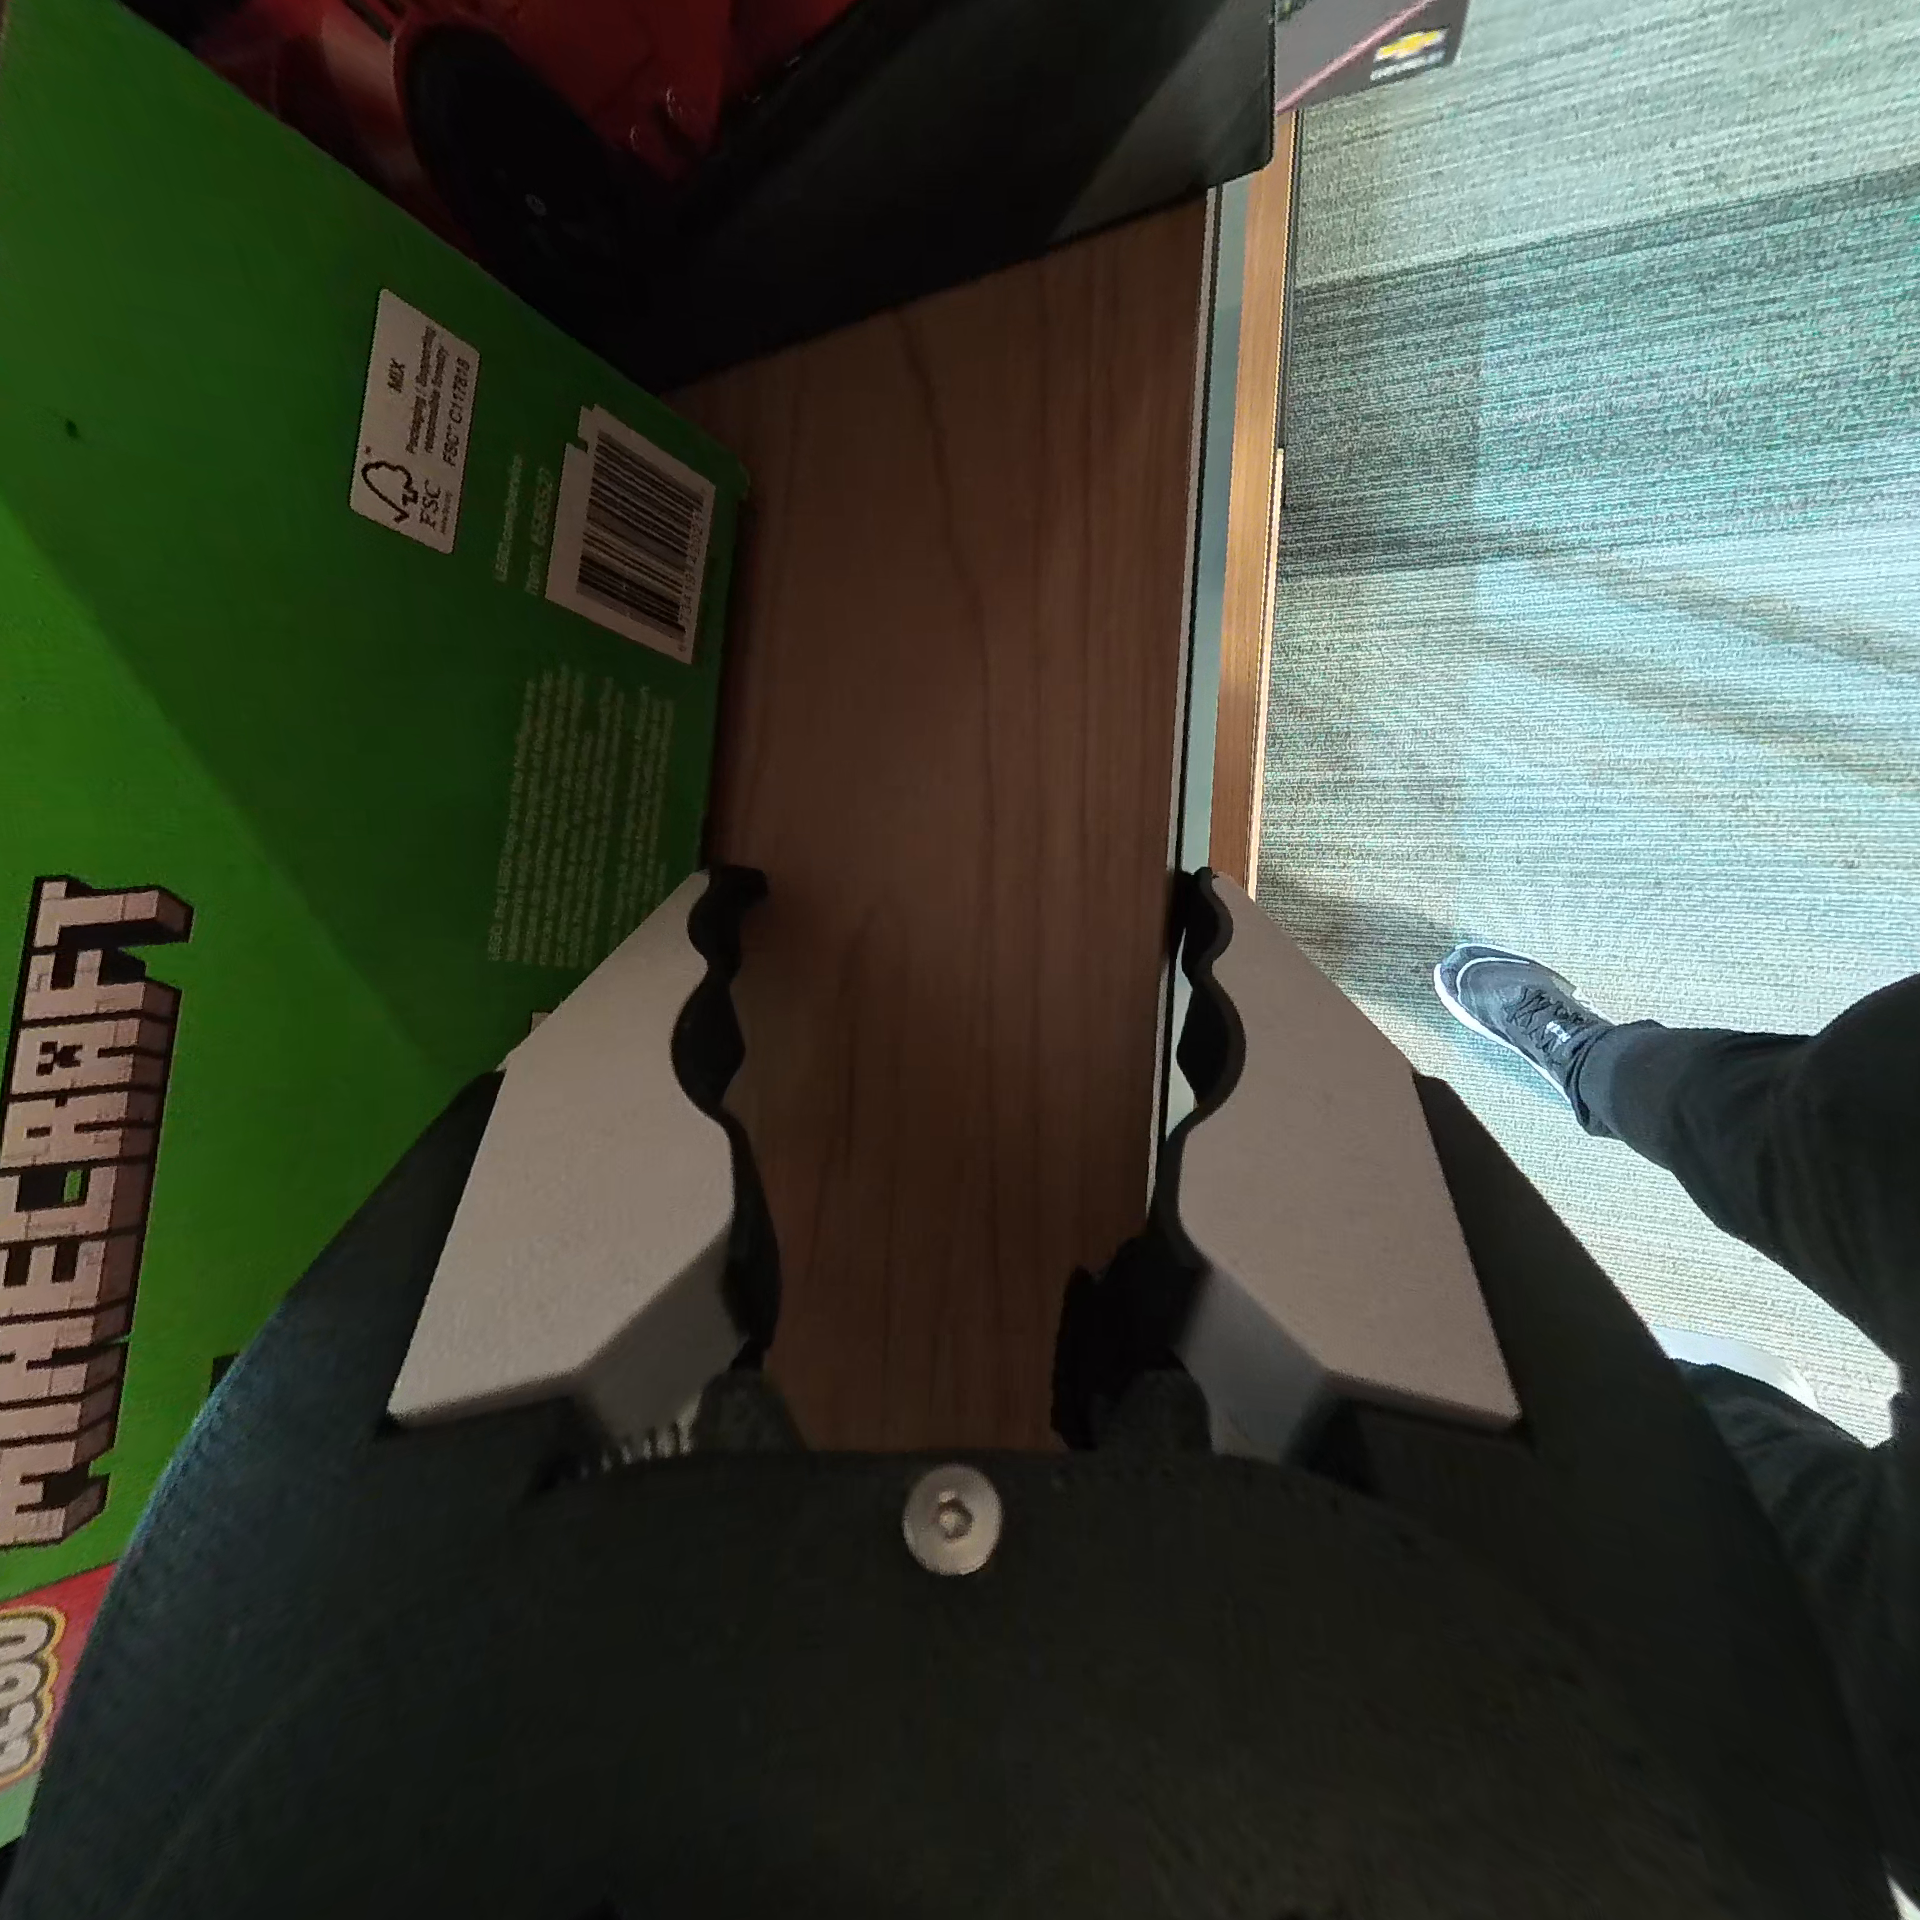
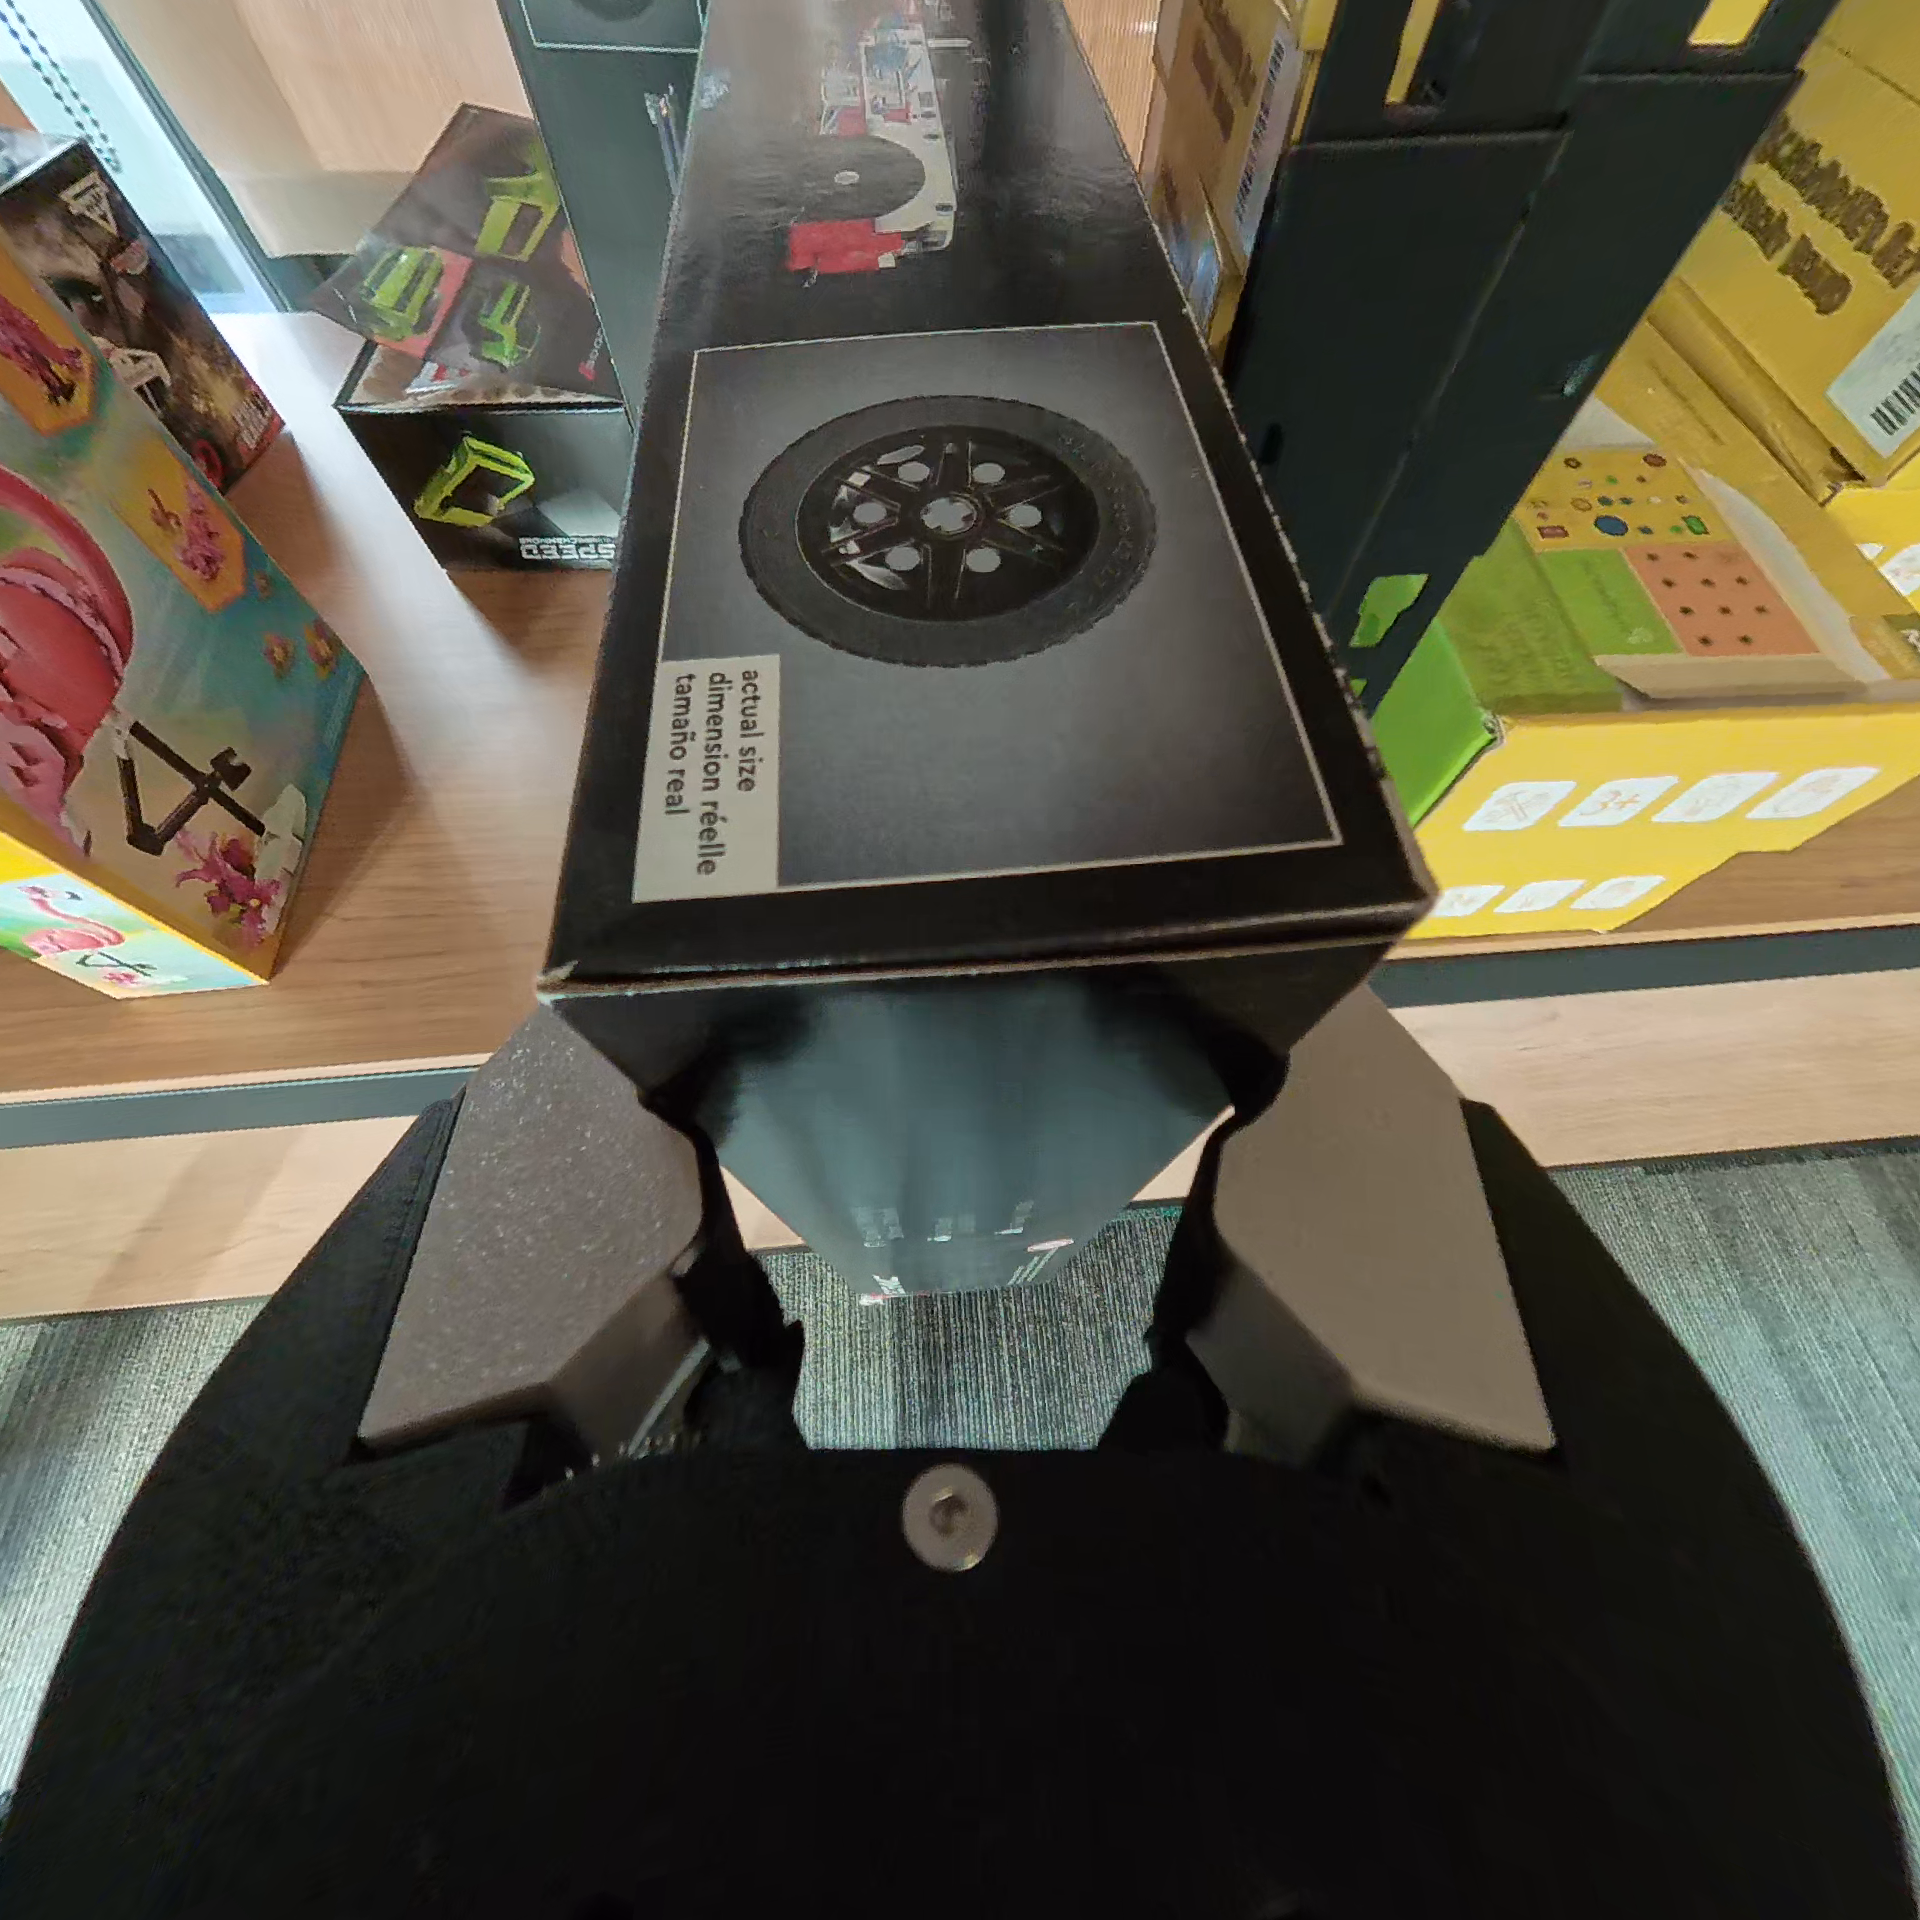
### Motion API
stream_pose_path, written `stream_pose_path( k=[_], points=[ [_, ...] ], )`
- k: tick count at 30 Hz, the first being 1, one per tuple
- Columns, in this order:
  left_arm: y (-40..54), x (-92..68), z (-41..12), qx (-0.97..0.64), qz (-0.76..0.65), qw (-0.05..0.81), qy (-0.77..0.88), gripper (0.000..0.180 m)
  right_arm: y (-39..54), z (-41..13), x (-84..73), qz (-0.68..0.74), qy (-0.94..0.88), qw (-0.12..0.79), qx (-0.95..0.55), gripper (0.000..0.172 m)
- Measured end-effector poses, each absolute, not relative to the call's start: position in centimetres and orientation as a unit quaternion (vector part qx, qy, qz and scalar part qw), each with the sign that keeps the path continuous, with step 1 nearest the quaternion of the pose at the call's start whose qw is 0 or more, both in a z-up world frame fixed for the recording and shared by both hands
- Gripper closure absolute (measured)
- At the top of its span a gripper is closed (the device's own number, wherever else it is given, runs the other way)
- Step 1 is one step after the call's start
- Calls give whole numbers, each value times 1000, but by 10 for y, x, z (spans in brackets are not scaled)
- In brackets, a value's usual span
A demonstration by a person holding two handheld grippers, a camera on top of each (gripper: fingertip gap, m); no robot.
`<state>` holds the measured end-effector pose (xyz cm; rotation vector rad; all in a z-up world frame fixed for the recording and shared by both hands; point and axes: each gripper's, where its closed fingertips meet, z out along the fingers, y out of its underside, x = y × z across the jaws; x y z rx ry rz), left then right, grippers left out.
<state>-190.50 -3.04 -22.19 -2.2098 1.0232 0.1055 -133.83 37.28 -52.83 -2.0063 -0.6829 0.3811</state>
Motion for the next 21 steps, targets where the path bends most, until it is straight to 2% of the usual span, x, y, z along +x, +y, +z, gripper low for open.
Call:
stream_pose_path(
  k=[21],
  points=[
    [-30,-1905,-222,-851,41,345,393,95,356,-529,-1331,143,-265,478,-825,70]
  ],
)
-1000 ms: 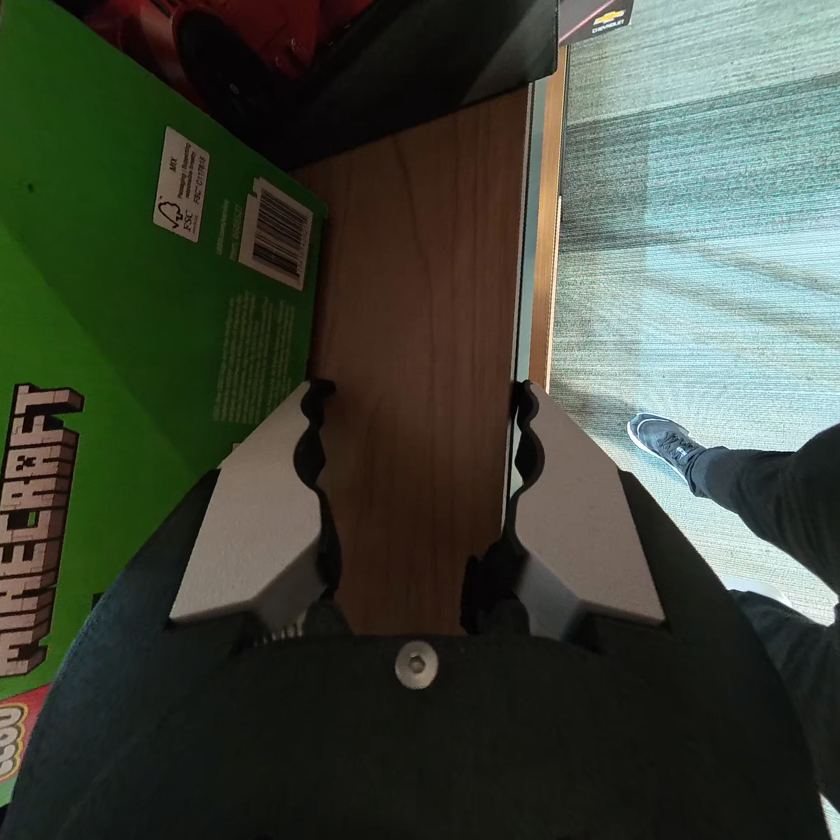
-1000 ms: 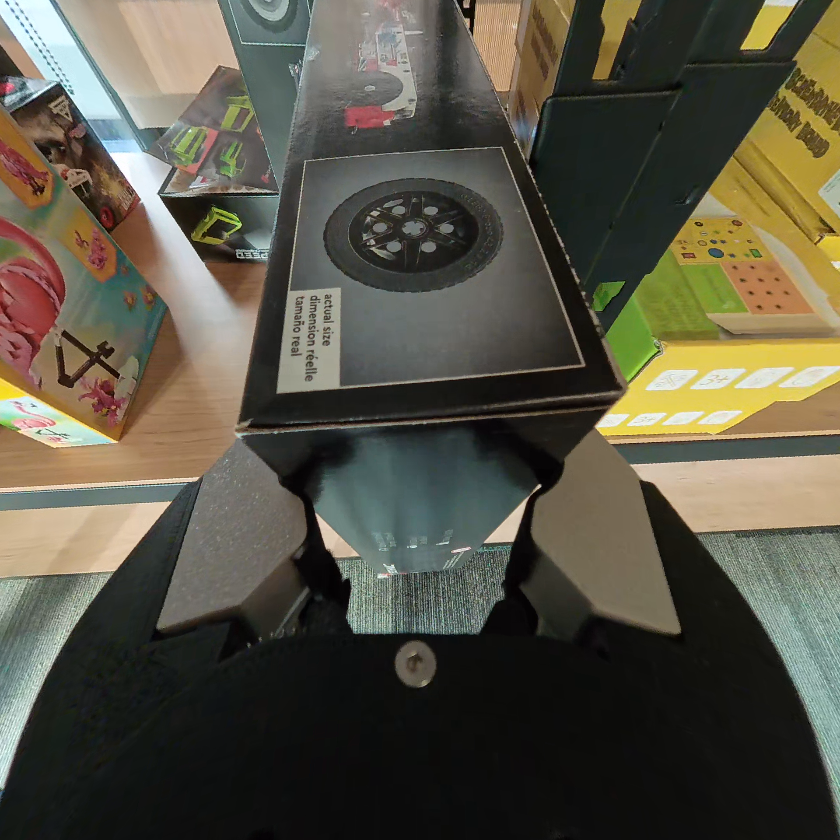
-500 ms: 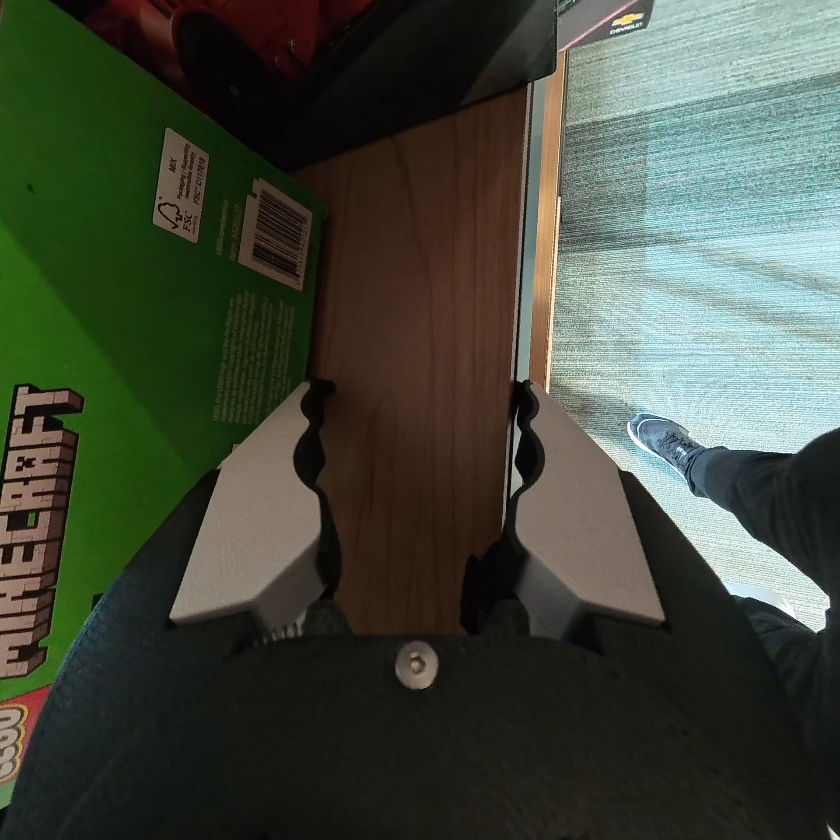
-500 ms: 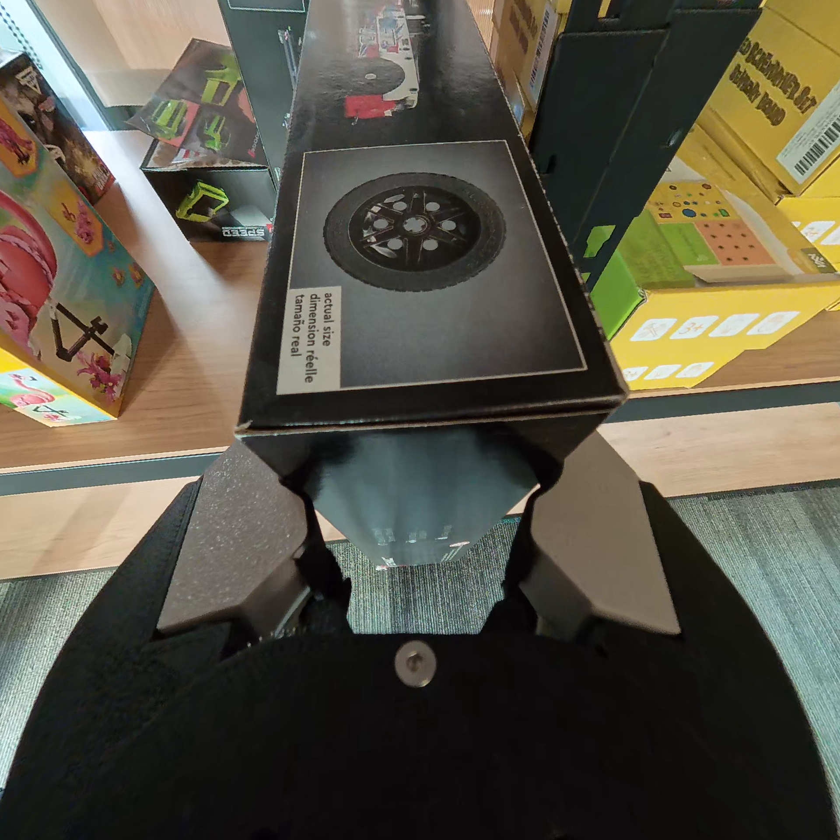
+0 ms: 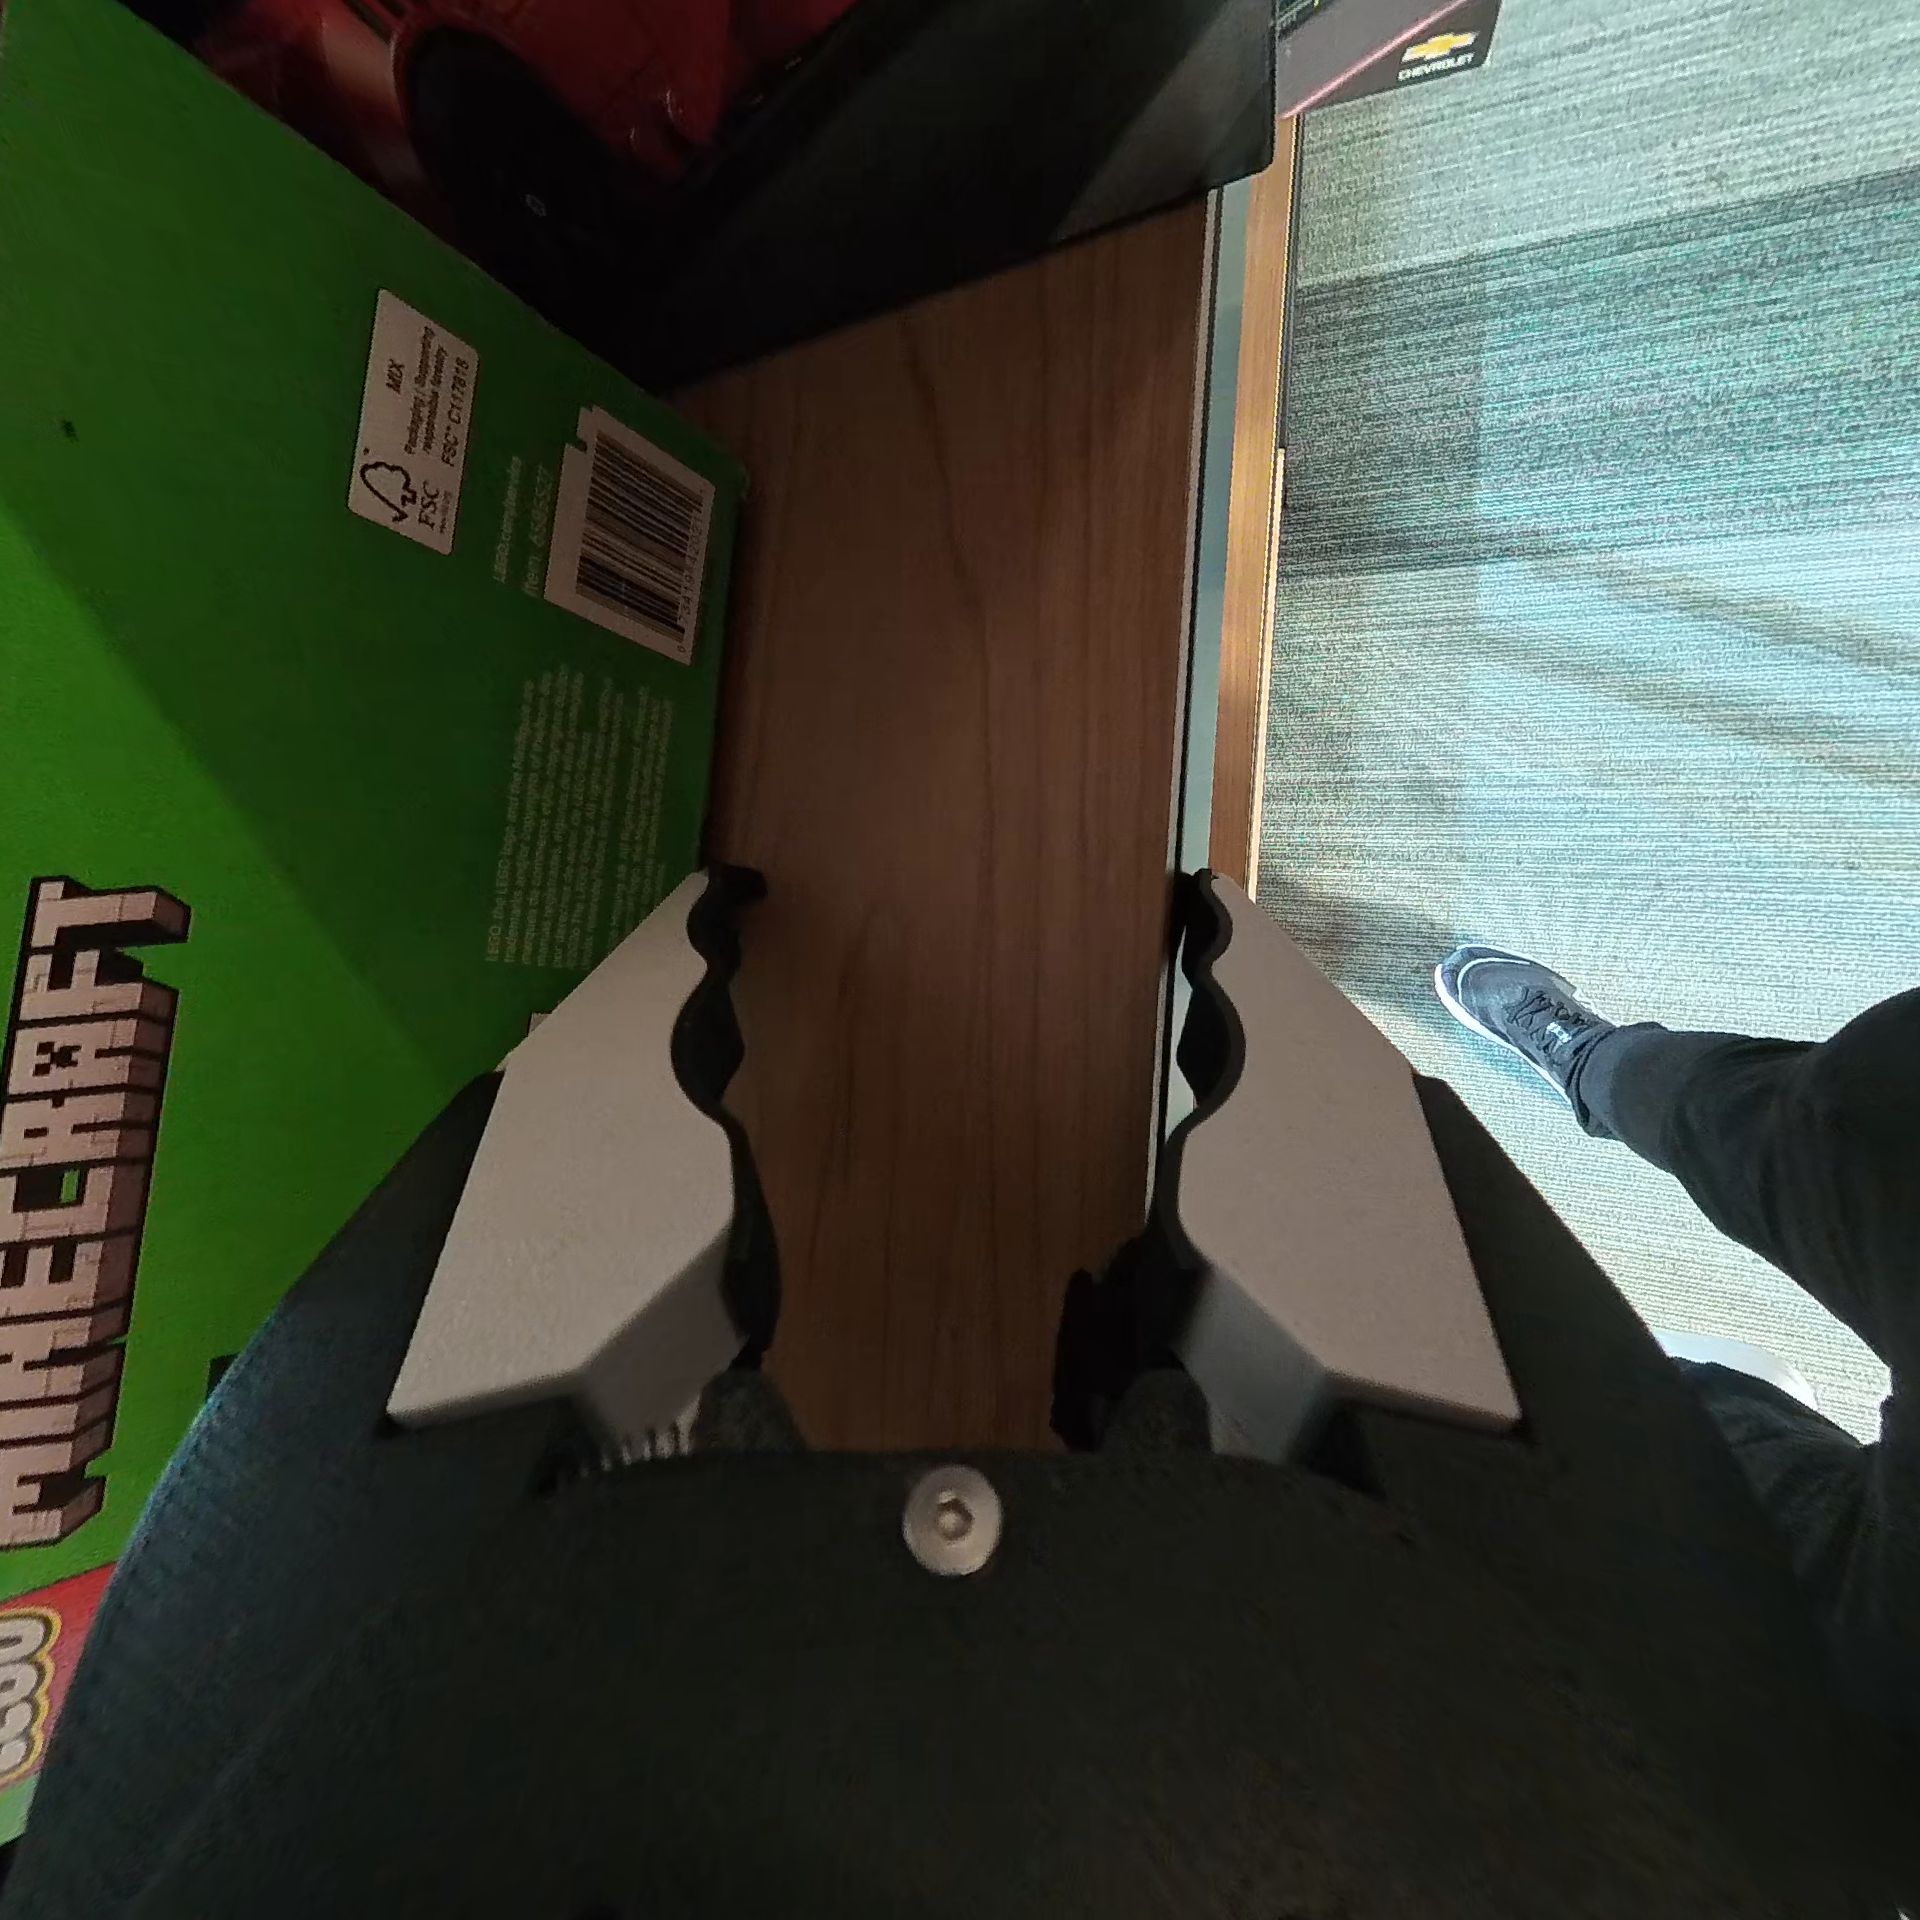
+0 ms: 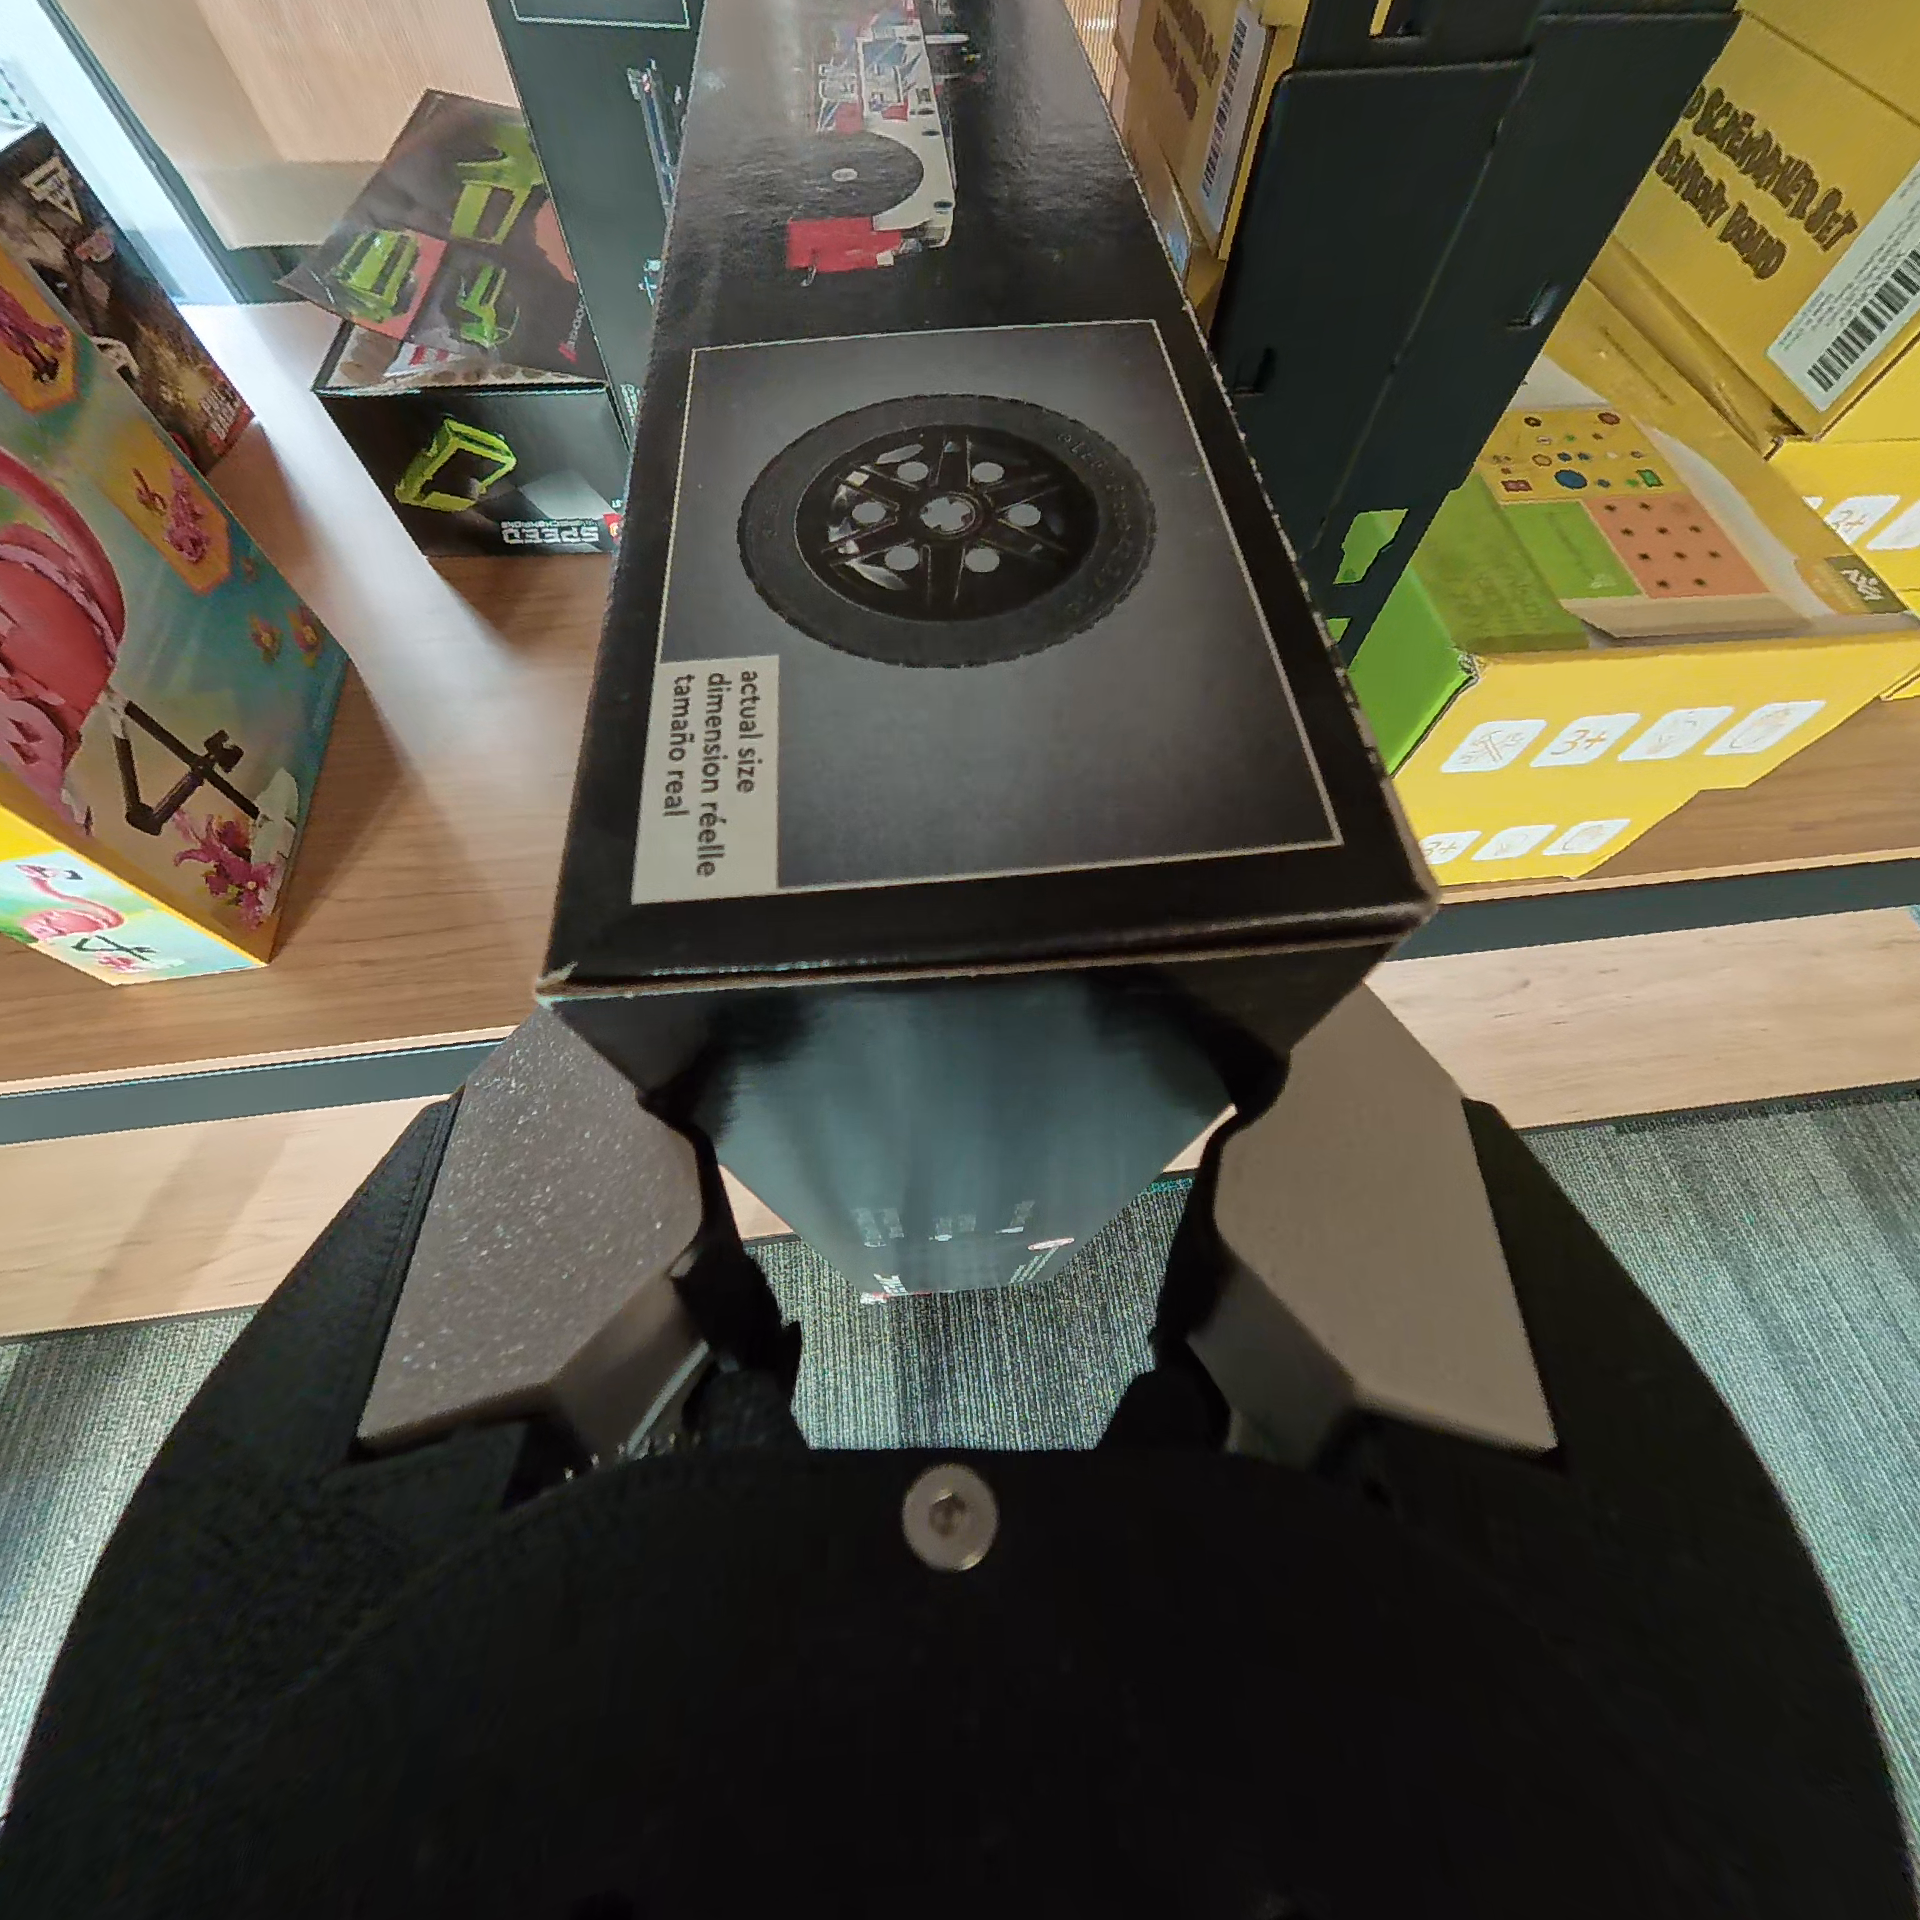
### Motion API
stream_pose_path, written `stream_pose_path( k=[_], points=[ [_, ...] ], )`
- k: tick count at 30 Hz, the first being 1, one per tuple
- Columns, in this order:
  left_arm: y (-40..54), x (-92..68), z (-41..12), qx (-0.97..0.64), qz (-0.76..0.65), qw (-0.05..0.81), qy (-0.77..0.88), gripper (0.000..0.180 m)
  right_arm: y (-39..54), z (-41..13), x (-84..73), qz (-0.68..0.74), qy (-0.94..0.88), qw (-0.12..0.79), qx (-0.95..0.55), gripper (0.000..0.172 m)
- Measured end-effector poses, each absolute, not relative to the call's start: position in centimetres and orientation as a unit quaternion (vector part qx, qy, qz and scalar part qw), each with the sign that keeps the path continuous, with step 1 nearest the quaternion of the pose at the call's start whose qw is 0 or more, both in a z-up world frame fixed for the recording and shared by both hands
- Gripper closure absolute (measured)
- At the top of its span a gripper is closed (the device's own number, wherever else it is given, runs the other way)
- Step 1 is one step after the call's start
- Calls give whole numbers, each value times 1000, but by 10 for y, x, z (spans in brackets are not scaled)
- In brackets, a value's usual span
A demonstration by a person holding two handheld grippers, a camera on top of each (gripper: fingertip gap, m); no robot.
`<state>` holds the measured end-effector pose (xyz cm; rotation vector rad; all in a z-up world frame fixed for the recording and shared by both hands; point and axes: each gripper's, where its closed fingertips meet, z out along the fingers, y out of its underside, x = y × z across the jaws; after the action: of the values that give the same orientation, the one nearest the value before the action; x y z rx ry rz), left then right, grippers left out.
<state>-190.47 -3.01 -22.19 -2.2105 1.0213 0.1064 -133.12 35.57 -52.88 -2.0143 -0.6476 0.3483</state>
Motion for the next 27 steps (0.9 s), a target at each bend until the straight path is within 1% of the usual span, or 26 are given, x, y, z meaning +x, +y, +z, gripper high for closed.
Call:
stream_pose_path(
  k=[27],
  points=[
    [-30,-1905,-222,-850,41,346,395,95,362,-529,-1338,134,-250,481,-829,70]
  ],
)
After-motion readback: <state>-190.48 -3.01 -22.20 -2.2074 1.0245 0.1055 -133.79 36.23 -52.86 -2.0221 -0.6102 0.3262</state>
